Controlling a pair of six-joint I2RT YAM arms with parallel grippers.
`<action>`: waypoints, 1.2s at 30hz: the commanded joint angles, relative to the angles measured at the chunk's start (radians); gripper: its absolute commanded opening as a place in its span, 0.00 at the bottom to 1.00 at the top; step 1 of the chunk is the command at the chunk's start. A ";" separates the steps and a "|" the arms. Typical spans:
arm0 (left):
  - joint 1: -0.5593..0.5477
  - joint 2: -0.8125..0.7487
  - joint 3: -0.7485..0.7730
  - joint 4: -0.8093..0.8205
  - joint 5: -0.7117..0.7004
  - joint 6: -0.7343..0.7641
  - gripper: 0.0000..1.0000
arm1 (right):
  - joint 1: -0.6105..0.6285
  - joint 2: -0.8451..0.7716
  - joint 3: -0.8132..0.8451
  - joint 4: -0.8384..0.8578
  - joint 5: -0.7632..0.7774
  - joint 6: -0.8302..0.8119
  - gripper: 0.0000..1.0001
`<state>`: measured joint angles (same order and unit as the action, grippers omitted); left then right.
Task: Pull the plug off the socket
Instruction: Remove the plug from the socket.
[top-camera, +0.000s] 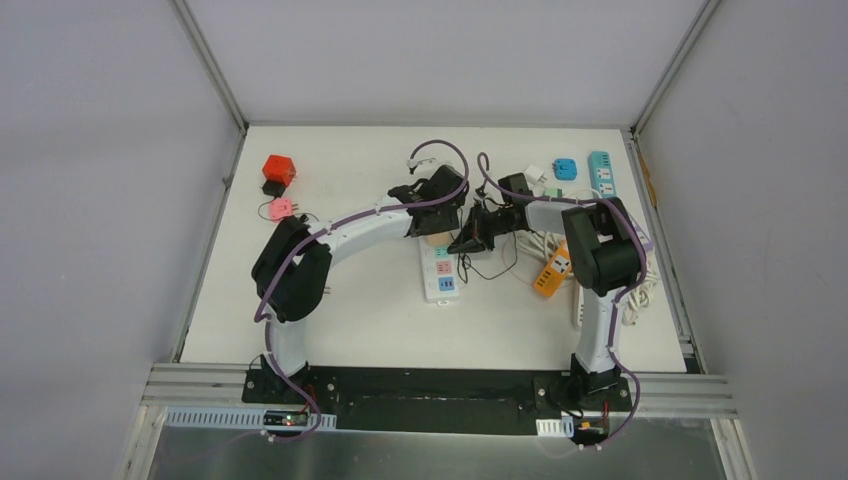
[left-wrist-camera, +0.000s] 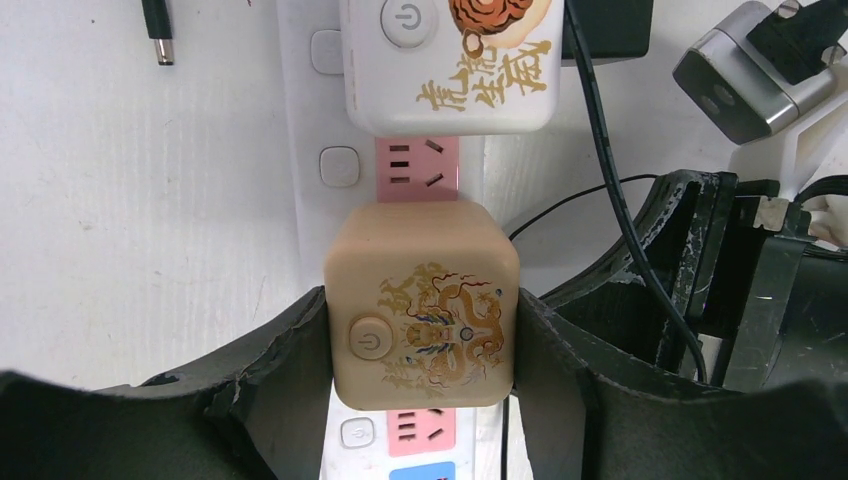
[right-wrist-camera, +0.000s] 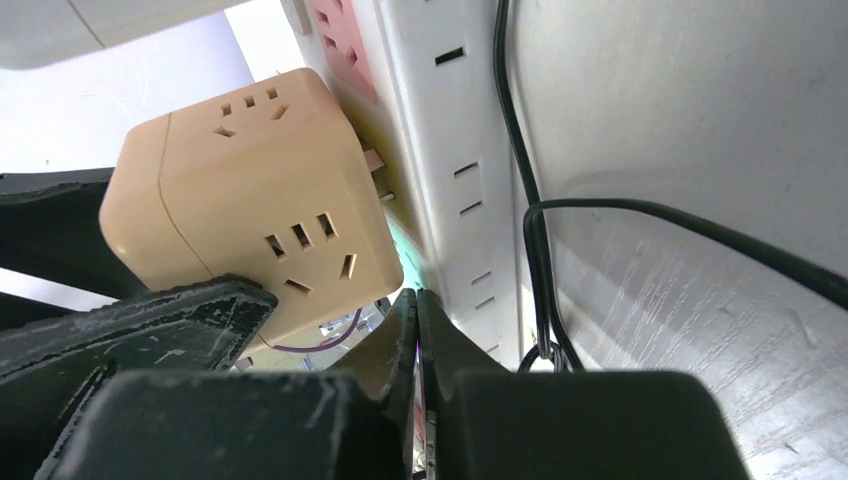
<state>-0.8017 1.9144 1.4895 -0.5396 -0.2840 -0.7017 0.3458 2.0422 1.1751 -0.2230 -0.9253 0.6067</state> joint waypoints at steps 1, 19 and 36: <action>-0.008 -0.044 -0.034 0.008 0.108 -0.026 0.00 | -0.002 0.057 -0.021 0.030 0.205 -0.056 0.02; -0.008 -0.019 -0.045 0.059 0.110 -0.118 0.00 | 0.038 0.051 -0.084 0.284 0.012 0.022 0.03; -0.035 -0.015 0.070 -0.102 -0.066 -0.018 0.00 | 0.067 0.108 -0.047 -0.005 0.302 -0.063 0.00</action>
<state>-0.7990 1.9060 1.4807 -0.5289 -0.2840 -0.7849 0.3904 2.0659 1.1400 -0.1078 -0.9844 0.6426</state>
